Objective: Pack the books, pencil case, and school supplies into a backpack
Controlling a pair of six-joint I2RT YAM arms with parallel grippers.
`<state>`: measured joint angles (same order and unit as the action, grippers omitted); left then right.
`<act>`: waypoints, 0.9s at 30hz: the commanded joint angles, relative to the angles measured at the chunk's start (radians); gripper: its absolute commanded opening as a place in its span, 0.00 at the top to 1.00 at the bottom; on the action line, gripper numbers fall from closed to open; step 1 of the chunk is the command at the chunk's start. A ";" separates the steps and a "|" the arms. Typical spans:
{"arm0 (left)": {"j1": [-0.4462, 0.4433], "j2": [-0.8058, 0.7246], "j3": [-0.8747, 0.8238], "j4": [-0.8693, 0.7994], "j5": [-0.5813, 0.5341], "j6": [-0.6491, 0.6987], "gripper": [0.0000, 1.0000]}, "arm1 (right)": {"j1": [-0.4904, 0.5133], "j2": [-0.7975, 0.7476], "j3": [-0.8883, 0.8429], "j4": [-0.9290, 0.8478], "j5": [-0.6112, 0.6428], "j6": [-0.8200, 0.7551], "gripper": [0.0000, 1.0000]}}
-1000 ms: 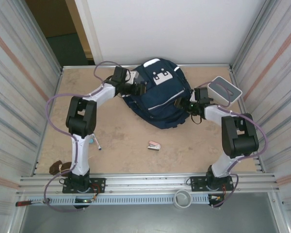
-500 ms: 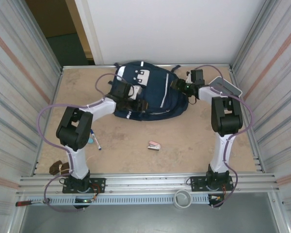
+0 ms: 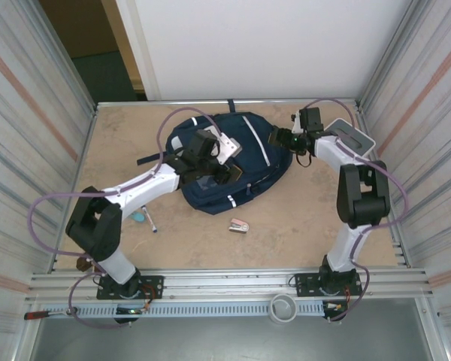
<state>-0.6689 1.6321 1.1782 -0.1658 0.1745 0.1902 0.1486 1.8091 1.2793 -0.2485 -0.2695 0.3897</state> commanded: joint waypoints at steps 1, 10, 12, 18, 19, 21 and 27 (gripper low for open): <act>-0.017 -0.026 -0.073 -0.003 -0.085 0.189 0.35 | 0.008 -0.140 -0.094 -0.061 0.001 -0.066 0.24; -0.163 0.055 -0.133 0.069 -0.362 0.405 0.31 | 0.008 -0.342 -0.295 -0.097 0.038 -0.114 0.20; -0.166 0.091 -0.114 0.065 -0.395 0.412 0.31 | 0.005 -0.351 -0.309 -0.097 0.039 -0.114 0.20; -0.164 0.157 -0.080 0.064 -0.460 0.420 0.35 | 0.015 -0.345 -0.321 -0.071 0.009 -0.097 0.21; -0.163 0.162 -0.080 0.067 -0.461 0.422 0.36 | 0.020 -0.347 -0.322 -0.070 0.007 -0.099 0.21; -0.154 0.168 -0.086 0.070 -0.456 0.417 0.39 | 0.028 -0.358 -0.332 -0.059 0.000 -0.108 0.21; -0.130 0.143 -0.130 0.107 -0.411 0.385 0.54 | 0.044 -0.431 -0.395 -0.030 -0.002 -0.114 0.21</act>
<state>-0.8276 1.7737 1.0706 -0.0933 -0.2260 0.5873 0.1837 1.4391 0.9092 -0.2970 -0.2619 0.3016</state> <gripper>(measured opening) 0.464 0.794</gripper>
